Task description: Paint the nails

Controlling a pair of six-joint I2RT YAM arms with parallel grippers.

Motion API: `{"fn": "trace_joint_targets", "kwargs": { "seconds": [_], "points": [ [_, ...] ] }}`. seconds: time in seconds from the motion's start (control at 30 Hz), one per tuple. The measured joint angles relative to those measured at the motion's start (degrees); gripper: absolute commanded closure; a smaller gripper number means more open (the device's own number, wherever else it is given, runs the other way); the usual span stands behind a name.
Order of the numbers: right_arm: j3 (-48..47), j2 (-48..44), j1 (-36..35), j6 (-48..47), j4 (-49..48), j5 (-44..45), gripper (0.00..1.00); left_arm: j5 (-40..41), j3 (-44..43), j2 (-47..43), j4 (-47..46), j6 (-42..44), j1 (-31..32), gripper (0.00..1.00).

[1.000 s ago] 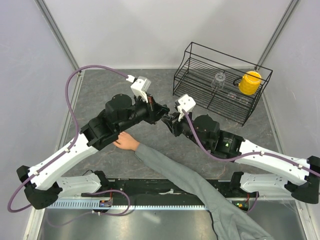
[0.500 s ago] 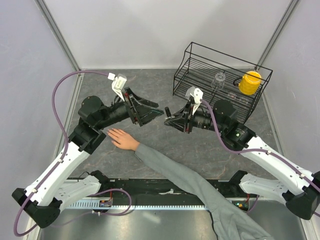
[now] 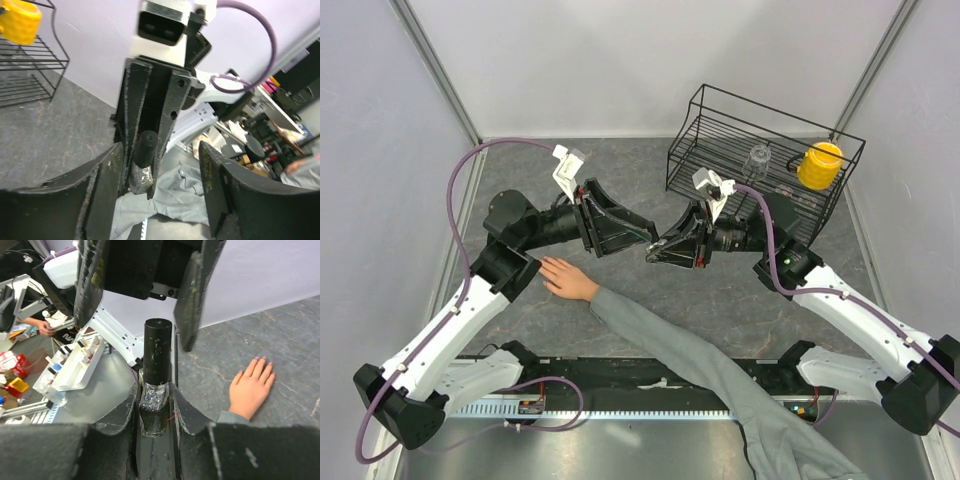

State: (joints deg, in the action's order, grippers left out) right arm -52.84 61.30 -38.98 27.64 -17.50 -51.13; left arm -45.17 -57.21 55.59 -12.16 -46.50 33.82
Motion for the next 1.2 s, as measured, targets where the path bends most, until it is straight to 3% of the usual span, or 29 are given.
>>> {"fn": "trace_joint_targets", "kwargs": {
  "seconds": [0.13,0.23,0.27,0.3,0.43,0.5,0.63,0.8,0.83,0.87,0.93,1.03,1.13,1.2],
  "points": [
    [0.00,1.53,0.00,1.68,-1.92,-0.83,1.00,-1.84,-0.04,1.73,-1.75,-1.07,0.00,0.57],
    [0.00,2.19,0.00,2.03,-2.01,-1.14,1.00,-2.58,-0.07,3.67,-1.66,-1.51,0.00,0.78],
    [0.00,2.21,0.00,1.99,-1.84,-1.31,1.00,-2.75,-0.09,4.17,-1.36,-1.49,-0.04,0.94],
    [0.00,2.19,0.00,1.84,-1.18,-1.16,1.00,-3.04,-0.26,4.46,-1.03,-1.31,-0.13,0.98],
    [-1.51,1.90,-1.22,-1.66,5.29,5.57,1.00,2.60,-3.02,4.46,7.06,4.57,0.39,0.98],
    [-4.22,1.27,-4.94,-6.38,12.72,18.18,1.00,11.96,-5.66,3.67,14.62,8.66,2.84,0.98],
    [-7.37,-0.42,-21.09,-14.82,20.06,53.24,1.00,36.85,-9.38,0.33,25.18,13.90,13.31,0.98],
    [-8.35,0.79,-26.71,-20.04,20.98,68.50,1.00,46.77,-11.87,1.55,28.83,14.91,17.90,0.98],
    [-8.20,0.94,-26.69,-20.65,21.33,69.00,1.00,47.28,-11.89,2.08,28.83,14.93,17.90,0.95],
    [-7.61,0.94,-26.43,-21.22,21.46,69.18,1.00,47.63,-11.89,2.80,28.94,14.93,17.90,0.83],
    [-5.88,0.52,-26.03,-22.23,20.90,68.57,1.00,47.84,-11.82,3.41,29.77,15.06,17.90,0.70],
    [-4.61,-0.57,-25.66,-23.15,19.96,65.99,1.00,46.56,-11.76,3.21,30.40,15.52,17.92,0.36],
    [-3.67,-1.68,-24.09,-23.43,18.91,60.06,1.00,44.94,-11.76,2.71,30.34,15.63,17.92,0.22],
    [-2.82,-2.47,-21.64,-23.10,18.27,55.43,1.00,44.59,-11.76,2.01,30.77,15.63,17.25,0.19]
  ]
}}
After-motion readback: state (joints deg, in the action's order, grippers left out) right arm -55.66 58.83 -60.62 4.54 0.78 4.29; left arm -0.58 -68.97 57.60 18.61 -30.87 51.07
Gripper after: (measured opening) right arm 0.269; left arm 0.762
